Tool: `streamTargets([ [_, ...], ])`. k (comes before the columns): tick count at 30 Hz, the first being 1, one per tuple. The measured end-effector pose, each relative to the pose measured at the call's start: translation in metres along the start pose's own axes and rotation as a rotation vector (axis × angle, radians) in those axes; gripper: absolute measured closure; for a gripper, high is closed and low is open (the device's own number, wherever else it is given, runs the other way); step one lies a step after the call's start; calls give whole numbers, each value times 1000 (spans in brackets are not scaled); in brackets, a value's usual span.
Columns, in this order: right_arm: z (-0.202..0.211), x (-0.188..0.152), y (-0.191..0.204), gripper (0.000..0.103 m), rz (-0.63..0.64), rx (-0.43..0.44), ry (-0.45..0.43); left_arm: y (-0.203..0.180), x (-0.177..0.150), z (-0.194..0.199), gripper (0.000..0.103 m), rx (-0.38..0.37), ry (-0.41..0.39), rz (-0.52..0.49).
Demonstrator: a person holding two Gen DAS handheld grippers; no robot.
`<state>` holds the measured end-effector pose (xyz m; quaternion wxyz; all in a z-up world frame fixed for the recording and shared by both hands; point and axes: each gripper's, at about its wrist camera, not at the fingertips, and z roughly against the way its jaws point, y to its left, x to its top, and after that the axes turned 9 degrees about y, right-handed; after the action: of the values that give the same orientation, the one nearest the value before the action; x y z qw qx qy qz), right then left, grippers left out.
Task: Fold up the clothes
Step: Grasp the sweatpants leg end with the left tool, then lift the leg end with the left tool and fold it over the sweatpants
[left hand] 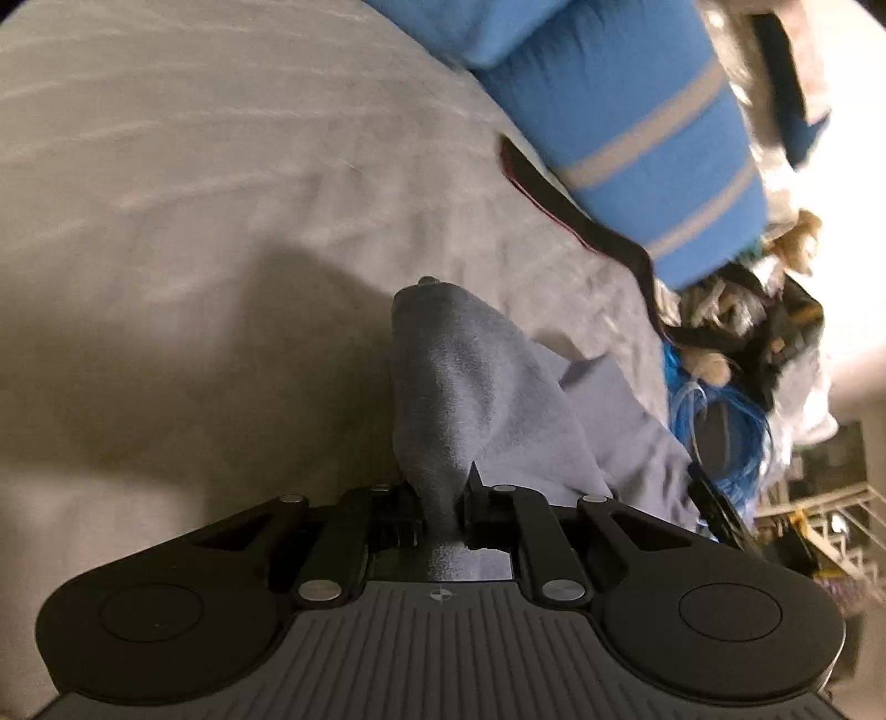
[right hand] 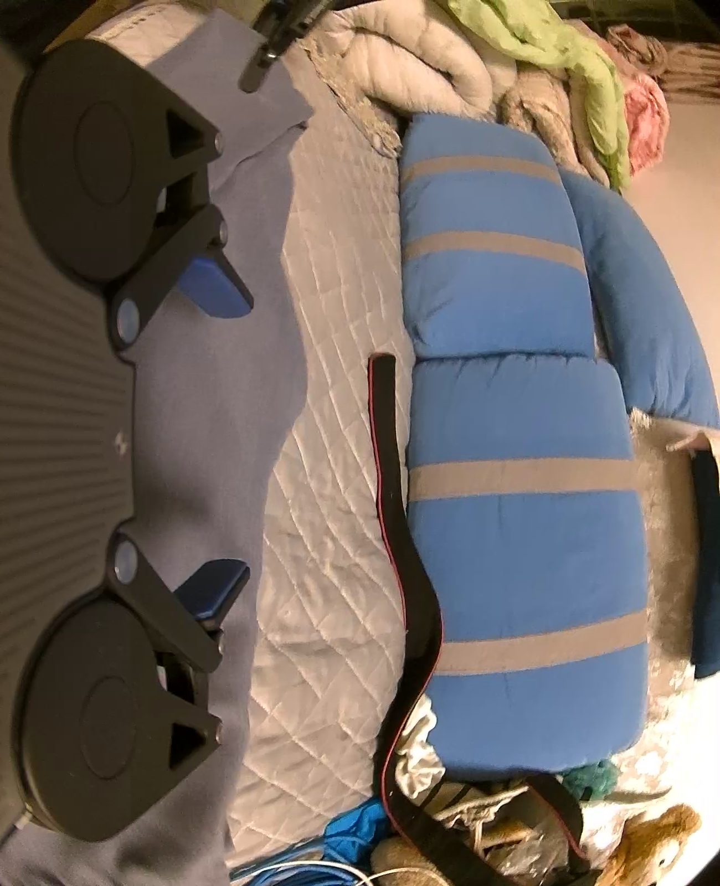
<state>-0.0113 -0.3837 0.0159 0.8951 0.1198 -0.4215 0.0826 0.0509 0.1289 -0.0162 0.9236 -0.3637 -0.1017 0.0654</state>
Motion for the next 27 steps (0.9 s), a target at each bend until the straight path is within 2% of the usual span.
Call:
streamTargets([
  [4,1,-1,6,4,42,32,0,20,0,41,93,83,-47,17],
  [7,3,-3,13,4,94,103,4,33,0,72,92,151,-81,50],
  [10,6,-7,22,3,152,176,12,45,-2,107,92,253,-115,84],
  [14,10,-13,39,3,235,272,26,42,-5,145,92,415,-159,102],
  [17,9,-19,54,1,251,301,50,18,-8,160,92,507,-187,93],
  [20,4,-27,68,1,251,314,63,-25,-14,163,92,550,-216,60],
  [22,-2,-33,74,1,239,327,75,-61,-18,164,92,549,-237,17],
  [27,-1,-37,83,1,278,319,54,-130,-30,155,92,479,-256,-25],
])
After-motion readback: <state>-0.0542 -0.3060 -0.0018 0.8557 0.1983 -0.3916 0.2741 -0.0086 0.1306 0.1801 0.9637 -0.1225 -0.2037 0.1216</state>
